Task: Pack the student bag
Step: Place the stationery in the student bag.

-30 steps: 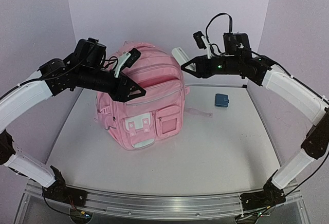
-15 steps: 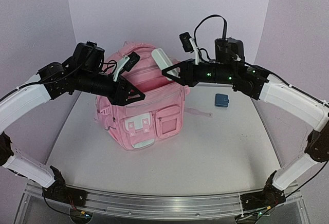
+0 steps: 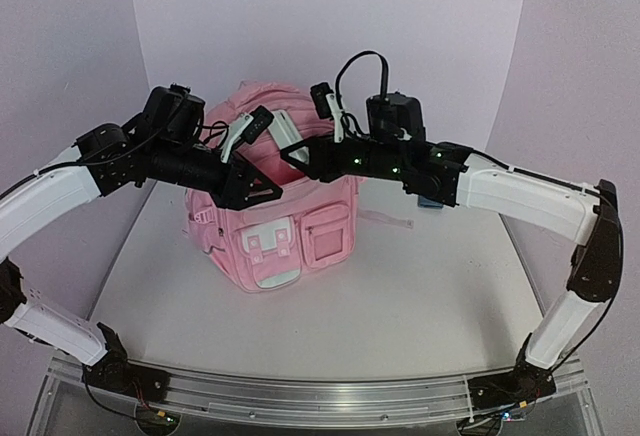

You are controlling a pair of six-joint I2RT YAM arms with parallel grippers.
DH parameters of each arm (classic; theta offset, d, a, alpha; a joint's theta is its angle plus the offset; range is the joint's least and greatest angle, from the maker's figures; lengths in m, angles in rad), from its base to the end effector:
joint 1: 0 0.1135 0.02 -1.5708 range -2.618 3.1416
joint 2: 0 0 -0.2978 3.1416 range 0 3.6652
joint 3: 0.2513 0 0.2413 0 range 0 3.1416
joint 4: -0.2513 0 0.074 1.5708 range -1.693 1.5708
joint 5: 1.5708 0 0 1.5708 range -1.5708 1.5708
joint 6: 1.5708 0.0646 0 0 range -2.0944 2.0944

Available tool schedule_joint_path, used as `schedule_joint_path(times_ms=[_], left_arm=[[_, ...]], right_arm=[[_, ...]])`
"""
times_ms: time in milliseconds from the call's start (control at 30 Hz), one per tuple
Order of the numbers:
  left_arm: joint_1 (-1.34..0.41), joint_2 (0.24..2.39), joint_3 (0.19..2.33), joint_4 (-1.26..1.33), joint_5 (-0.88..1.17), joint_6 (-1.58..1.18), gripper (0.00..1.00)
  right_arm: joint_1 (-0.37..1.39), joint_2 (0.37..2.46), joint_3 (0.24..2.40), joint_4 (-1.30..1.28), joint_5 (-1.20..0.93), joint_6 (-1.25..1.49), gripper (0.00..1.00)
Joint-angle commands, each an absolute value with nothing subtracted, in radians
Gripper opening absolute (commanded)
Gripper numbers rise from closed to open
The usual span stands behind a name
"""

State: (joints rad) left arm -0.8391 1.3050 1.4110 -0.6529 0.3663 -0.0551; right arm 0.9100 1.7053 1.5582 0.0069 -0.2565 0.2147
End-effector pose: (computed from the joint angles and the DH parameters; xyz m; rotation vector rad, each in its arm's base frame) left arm 0.1716 -0.2257 0.4154 1.0539 1.9490 -0.9035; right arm 0.2541 0.3535 0.4146 -0.8080 1.6341 1.0368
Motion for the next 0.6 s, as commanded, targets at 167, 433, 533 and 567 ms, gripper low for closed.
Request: schedule_joint_path(times_ms=[167,433,533,567], left_arm=[[-0.844,1.281,1.387,-0.696,0.368,-0.052,0.39],[-0.843,1.278,1.395,-0.689,0.344,-0.041,0.39],[-0.844,1.284,1.402,-0.691,0.343,-0.039,0.39],[-0.844,1.285,1.403,-0.693,0.344,-0.038,0.39]], right_arm=[[0.915,1.766,1.568,0.06,-0.148,0.22,0.22],[0.915,1.744,1.521,0.059,-0.15,0.223,0.47],[0.916,1.75,1.525,0.058,-0.147,0.22,0.5],[0.915,1.752,1.528,0.058,-0.148,0.219,0.51]])
